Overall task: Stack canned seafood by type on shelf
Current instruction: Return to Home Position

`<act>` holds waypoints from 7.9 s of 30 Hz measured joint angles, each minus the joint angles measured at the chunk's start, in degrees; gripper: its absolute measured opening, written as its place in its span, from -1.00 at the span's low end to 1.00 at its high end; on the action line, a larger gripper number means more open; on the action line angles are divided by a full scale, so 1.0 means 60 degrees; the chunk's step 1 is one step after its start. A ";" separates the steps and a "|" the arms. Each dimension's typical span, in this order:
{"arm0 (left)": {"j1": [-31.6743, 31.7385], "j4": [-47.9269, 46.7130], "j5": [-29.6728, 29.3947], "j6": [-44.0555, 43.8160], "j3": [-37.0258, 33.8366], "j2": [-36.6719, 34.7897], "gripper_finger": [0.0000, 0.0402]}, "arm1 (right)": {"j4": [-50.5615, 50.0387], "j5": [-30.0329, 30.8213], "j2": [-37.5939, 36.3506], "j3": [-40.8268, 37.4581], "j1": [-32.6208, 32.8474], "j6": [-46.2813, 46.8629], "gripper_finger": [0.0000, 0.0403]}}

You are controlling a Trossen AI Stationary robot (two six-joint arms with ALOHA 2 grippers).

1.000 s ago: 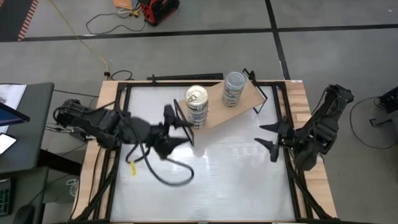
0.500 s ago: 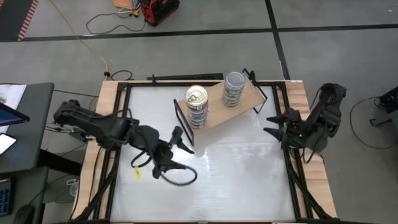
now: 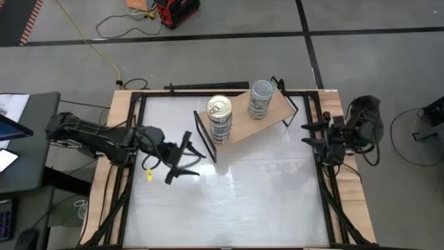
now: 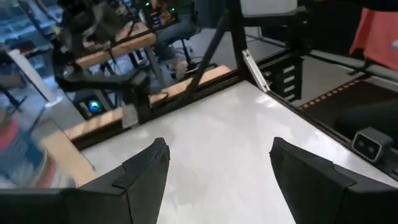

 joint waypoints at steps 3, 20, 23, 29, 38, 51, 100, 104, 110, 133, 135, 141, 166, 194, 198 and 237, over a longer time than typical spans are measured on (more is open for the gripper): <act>0.0306 0.0547 0.0231 -0.0267 -0.0868 -0.0353 0.34 | -0.0214 -0.0002 -0.0861 -0.0364 -0.0182 -0.0058 0.46; 0.0516 0.3167 0.0247 -0.1086 -0.4115 -0.0881 0.34 | 0.1803 0.0565 -0.1442 -0.1470 -0.0473 -0.2013 0.46; 0.0532 0.3739 0.0248 -0.0844 -0.4586 -0.1026 0.34 | 0.3189 0.0543 -0.1449 -0.1682 -0.0473 -0.3499 0.46; 0.1118 0.4328 0.0270 -0.0534 -0.5334 -0.1510 0.31 | 0.6157 0.0491 -0.1449 -0.1821 -0.0647 -0.6635 0.46; 0.2365 0.5289 0.1519 -0.1251 -0.6233 -0.1936 0.09 | 0.6464 -0.0471 -0.1595 -0.1927 -0.1217 -0.7196 0.46; 0.2387 0.4811 0.0857 -0.2392 -0.6470 -0.3026 -0.06 | 0.6567 -0.0913 -0.1595 -0.3318 -0.2422 -0.5519 0.46; 0.1560 0.1833 -0.0837 -0.1811 -0.7446 -0.9943 -0.14 | 0.8264 -0.3189 -0.1587 -0.4960 -0.4757 -0.4541 0.46; 0.1560 0.1555 -0.0855 -0.2140 -0.7446 -0.9943 -0.14 | 0.8290 -0.3475 -0.1588 -0.5142 -0.5421 -0.4515 0.46; 0.1560 0.0826 -0.0881 -0.1731 -0.7443 -0.9943 -0.14 | 0.9144 -0.4779 -0.1584 -0.5659 -0.6487 -0.4481 0.46; 0.1564 -0.1167 -0.1048 -0.0937 -0.7392 -0.9941 -0.14 | 0.8337 -0.6781 -0.1583 -0.6152 -0.8578 -0.2146 0.46; 0.1560 -0.1177 -0.1115 -0.0938 -0.7395 -0.9943 -0.14 | 0.7947 -0.6777 -0.1584 -0.6152 -0.8578 -0.2011 0.46; 0.1560 -0.1174 -0.1225 -0.0942 -0.7409 -0.9943 -0.14 | 0.6839 -0.6765 -0.1581 -0.6152 -0.8578 -0.2008 0.46; 0.1562 -0.0780 -0.1318 -0.0945 -0.7446 -0.9943 -0.14 | 0.6512 -0.6747 -0.1555 -0.6156 -0.8578 -0.2000 0.46; 0.1560 -0.0761 -0.1311 -0.0945 -0.7446 -0.9943 -0.14 | 0.6501 -0.6747 -0.1555 -0.6160 -0.8575 -0.2004 0.46; 0.1560 -0.0761 -0.1311 -0.0945 -0.7446 -0.9943 -0.14 | 0.6501 -0.6747 -0.1555 -0.6160 -0.8575 -0.2004 0.46; 0.1560 -0.0761 -0.1311 -0.0945 -0.7443 -0.9942 -0.14 | 0.6501 -0.6747 -0.1555 -0.6160 -0.8575 -0.2004 0.46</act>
